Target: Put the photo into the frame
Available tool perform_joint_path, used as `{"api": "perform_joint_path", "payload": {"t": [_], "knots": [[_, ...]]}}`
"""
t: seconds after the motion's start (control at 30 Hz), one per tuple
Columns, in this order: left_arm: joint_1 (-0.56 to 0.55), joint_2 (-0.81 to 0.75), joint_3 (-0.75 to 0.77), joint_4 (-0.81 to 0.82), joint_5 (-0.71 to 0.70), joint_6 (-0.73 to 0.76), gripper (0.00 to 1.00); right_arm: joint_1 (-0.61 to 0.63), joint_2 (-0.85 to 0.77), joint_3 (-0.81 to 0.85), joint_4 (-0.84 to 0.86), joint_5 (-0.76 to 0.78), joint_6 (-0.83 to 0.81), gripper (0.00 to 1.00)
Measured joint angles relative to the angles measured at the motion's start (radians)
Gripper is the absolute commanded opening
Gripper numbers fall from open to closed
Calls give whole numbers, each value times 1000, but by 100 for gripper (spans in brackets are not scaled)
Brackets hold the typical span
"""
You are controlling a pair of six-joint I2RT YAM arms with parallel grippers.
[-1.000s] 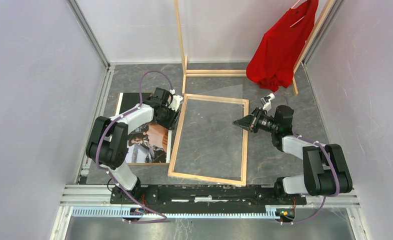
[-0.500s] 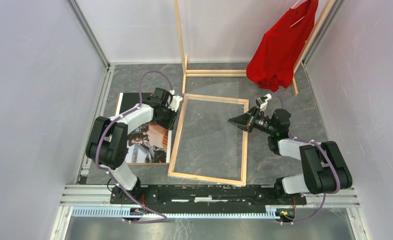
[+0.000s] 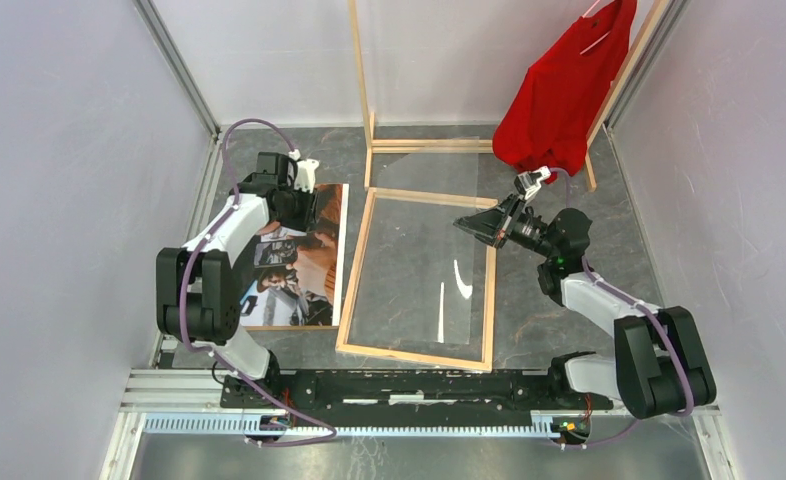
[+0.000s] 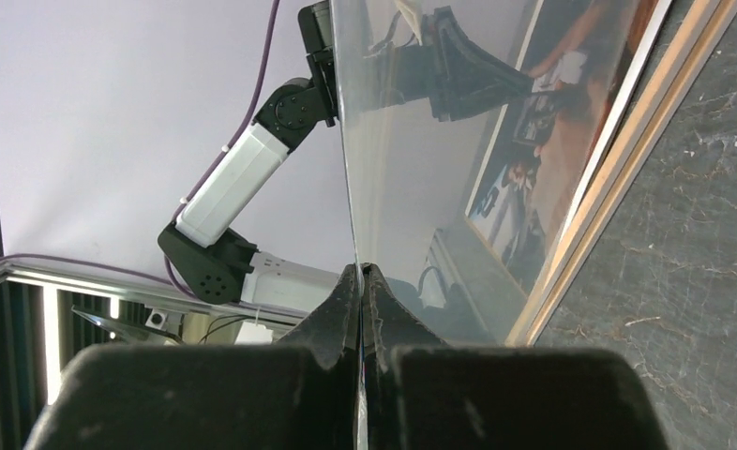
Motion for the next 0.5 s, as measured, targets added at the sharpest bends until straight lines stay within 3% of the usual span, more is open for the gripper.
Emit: {"api": "perform_joint_path", "payload": {"t": [0.5], "knots": [[16, 0, -18, -6, 4, 0, 36, 56, 80, 27, 27, 21, 64, 0]]}}
